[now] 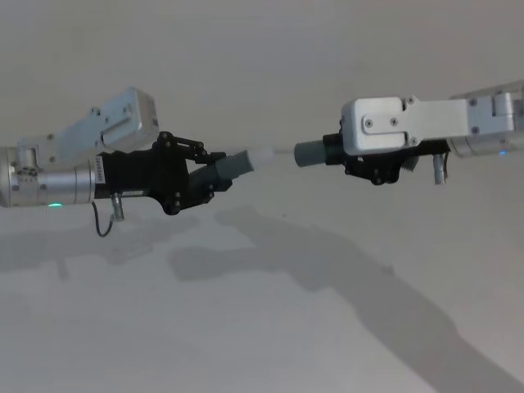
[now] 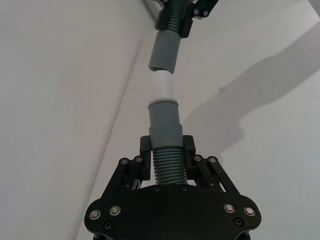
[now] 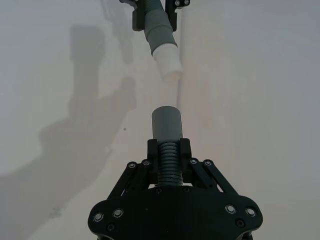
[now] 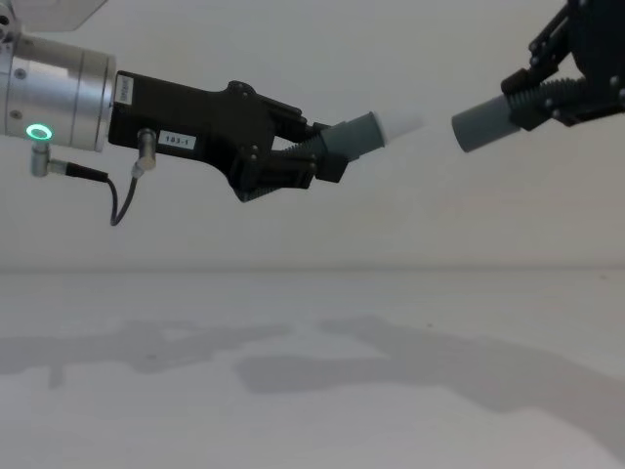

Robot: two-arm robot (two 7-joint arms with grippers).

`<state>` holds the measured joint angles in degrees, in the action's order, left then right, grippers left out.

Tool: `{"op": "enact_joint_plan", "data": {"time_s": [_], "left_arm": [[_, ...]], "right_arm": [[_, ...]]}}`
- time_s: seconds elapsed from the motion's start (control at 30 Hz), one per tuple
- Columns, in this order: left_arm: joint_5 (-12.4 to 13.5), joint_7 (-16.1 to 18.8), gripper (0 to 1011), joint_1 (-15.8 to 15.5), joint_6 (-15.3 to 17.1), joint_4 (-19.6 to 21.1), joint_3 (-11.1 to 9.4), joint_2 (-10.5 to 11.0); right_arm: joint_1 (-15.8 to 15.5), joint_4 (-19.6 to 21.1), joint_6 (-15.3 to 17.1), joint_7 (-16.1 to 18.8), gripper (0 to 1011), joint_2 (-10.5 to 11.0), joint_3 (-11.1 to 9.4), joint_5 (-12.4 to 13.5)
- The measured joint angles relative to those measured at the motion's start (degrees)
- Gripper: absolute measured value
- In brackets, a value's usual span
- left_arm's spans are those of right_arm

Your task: Use both hands to pick up one end of the pipe from the table, align the ends, and insert them.

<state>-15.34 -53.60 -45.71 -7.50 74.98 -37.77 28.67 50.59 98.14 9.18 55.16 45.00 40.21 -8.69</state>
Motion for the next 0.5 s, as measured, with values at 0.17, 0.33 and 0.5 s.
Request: {"op": "enact_joint_plan", "data": {"time_s": [0.17, 0.33, 0.5], "left_arm": [[0.0, 0.0, 336, 0.0, 0.0, 0.0, 0.0, 0.0], [0.0, 0.0, 336, 0.0, 0.0, 0.0, 0.0, 0.0], [0.0, 0.0, 336, 0.0, 0.0, 0.0, 0.0, 0.0]], "right_arm": [[0.9, -0.3, -0.4, 0.4, 225, -0.4, 0.5, -0.2], [1.7, -1.0, -0.8, 0.6, 225, -0.9, 1.0, -0.3], [2.6, -1.7, -1.1, 0.8, 225, -1.5, 1.4, -0.2]]}}
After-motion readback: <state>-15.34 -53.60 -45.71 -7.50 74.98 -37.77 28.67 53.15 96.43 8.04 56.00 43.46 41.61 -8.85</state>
